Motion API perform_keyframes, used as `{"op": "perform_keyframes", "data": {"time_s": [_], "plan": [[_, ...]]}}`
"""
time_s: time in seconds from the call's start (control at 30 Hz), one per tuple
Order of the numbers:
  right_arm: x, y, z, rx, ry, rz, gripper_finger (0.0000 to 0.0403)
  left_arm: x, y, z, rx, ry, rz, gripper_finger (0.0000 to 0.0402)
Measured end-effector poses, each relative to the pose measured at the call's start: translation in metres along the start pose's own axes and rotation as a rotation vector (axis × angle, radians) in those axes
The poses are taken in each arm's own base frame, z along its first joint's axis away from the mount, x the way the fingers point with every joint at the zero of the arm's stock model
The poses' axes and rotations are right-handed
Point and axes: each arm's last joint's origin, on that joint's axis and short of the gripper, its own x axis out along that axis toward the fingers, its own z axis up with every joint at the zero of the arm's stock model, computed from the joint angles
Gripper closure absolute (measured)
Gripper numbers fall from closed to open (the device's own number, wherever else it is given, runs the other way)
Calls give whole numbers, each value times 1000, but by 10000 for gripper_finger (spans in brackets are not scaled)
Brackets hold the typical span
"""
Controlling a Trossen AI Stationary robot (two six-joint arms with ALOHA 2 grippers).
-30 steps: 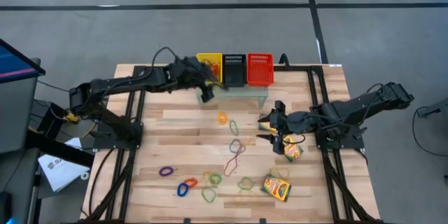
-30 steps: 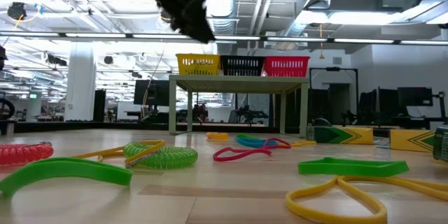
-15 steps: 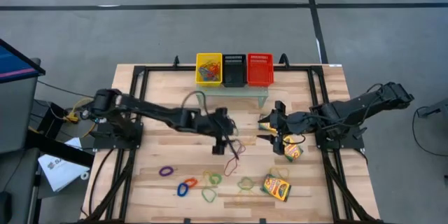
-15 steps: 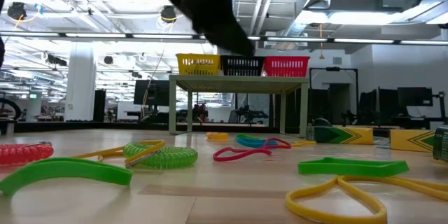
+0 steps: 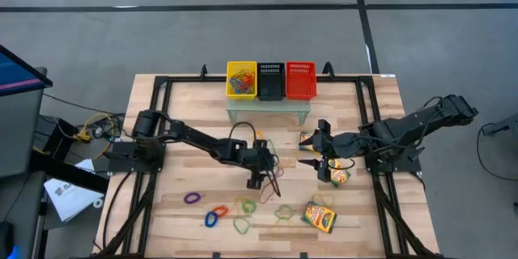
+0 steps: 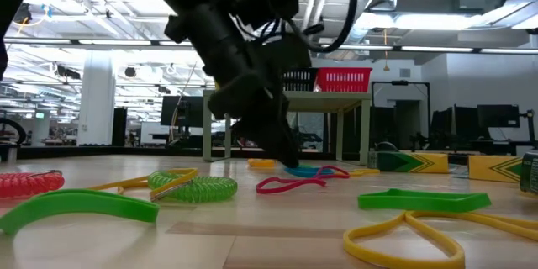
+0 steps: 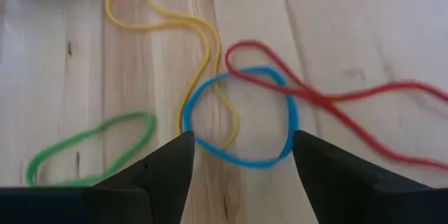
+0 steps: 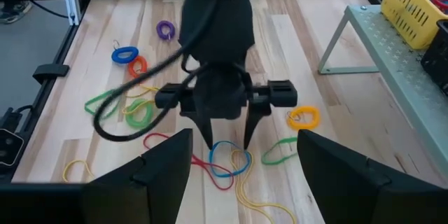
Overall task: Pick & Place Office Desk Supplies
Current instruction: Put the small blue rubber band into the yellow bin on the shelf
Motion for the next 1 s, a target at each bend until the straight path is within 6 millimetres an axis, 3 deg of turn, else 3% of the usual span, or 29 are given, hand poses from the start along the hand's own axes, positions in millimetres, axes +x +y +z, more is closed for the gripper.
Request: {"op": "perform_keyframes", "data": {"time_s": [0.2, 0.5, 1.0], "plan": [[0, 0, 0, -1, 2, -1, 148, 3, 1, -10, -40, 10, 0, 171], [0, 0, 0, -5, 2, -1, 148, 7, 2, -20, -111, -51, -13, 213], [0, 0, 0, -9, 5, -2, 148, 8, 10, -21, -156, -47, 4, 394]]}}
